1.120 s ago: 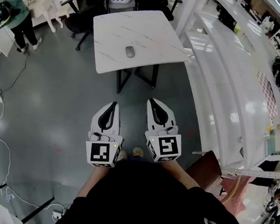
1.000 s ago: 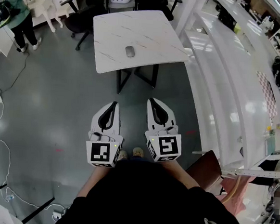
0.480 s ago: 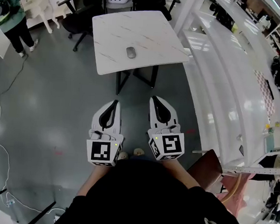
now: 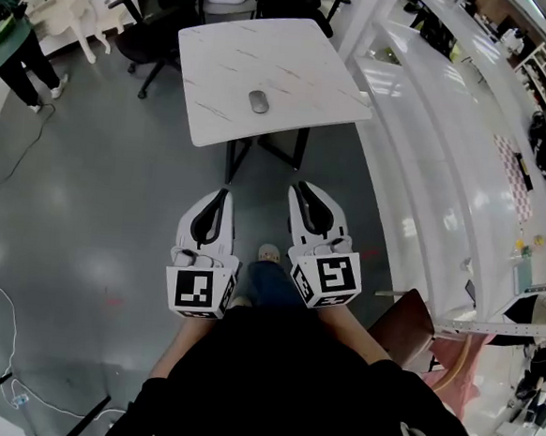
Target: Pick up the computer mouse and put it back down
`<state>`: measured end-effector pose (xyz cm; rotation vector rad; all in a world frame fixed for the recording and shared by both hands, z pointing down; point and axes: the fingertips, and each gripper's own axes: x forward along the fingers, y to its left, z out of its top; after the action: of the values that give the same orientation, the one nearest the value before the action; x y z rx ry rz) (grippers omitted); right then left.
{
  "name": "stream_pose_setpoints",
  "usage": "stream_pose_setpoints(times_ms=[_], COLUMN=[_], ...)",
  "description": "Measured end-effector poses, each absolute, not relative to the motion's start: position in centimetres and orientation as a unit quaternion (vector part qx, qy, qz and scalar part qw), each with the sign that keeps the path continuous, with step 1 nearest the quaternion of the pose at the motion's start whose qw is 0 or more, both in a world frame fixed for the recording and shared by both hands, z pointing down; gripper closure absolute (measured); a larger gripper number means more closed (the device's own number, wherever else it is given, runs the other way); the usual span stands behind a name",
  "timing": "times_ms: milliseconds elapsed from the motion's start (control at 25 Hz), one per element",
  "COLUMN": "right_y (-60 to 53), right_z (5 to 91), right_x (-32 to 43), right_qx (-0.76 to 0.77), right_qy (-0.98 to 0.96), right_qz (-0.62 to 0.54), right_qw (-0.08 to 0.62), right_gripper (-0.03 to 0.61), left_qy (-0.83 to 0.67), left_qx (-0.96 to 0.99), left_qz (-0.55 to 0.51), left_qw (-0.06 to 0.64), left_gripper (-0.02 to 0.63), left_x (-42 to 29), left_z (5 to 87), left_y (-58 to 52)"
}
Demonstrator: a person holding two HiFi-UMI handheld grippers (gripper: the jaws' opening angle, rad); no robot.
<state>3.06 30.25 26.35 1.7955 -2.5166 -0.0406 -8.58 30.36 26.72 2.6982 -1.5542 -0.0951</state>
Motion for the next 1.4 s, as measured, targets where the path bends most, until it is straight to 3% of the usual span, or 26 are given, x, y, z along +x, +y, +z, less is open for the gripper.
stream_pose_setpoints(times_ms=[240, 360, 560, 1400], right_y=[27.2, 25.1, 20.6, -5.3], right_z=[27.1, 27.9, 29.0, 34.3], right_x=[2.6, 2.7, 3.8, 7.7], right_qx=[0.575, 0.573, 0.576, 0.500], right_qy=[-0.818, -0.819, -0.818, -0.861], right_qz=[-0.019, -0.016, -0.002, 0.048], right_qw=[0.020, 0.019, 0.013, 0.076], right_gripper=[0.549, 0.475, 0.442, 0.433], left_qy=[-0.500, -0.504, -0.504, -0.552], left_qx=[0.865, 0.863, 0.863, 0.832], left_qz=[-0.035, -0.035, -0.032, -0.020], left_qw=[0.013, 0.016, 0.017, 0.048], left_gripper=[0.606, 0.606, 0.606, 0.604], left_x=[-9.2, -9.3, -8.4, -2.8], left_z=[27.7, 28.7, 29.7, 31.5], left_y=[27.7, 25.9, 22.1, -3.2])
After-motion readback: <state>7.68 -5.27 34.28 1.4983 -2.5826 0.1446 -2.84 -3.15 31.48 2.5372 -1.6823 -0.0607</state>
